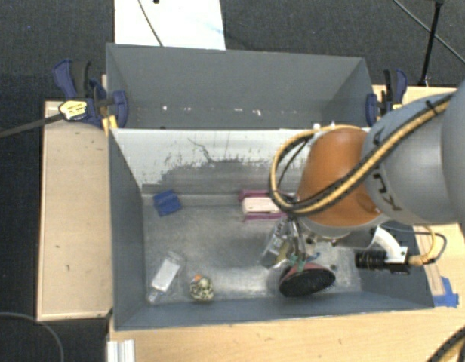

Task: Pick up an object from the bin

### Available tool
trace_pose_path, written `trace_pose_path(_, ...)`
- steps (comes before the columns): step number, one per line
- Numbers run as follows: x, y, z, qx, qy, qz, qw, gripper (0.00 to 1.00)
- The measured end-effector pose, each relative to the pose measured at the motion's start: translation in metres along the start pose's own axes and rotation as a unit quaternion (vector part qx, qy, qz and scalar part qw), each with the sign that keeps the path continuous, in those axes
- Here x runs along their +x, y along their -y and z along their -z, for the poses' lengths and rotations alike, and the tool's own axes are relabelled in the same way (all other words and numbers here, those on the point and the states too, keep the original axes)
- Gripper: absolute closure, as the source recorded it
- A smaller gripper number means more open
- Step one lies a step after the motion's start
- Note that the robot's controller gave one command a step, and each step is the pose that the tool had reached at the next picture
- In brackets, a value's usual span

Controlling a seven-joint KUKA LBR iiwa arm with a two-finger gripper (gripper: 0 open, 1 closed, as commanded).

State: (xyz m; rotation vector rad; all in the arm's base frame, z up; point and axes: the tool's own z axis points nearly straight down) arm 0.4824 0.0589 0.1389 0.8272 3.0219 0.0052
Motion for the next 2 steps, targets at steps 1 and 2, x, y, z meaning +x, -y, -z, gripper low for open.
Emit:
trace_pose_path(1,-0.001,-0.001,0.031,0.001,-0.0014,0.002,1.0000,1.00)
trace_pose_path(2,-0.002,-0.001,0.055,0.001,-0.0017,0.004,1.0000,1.00)
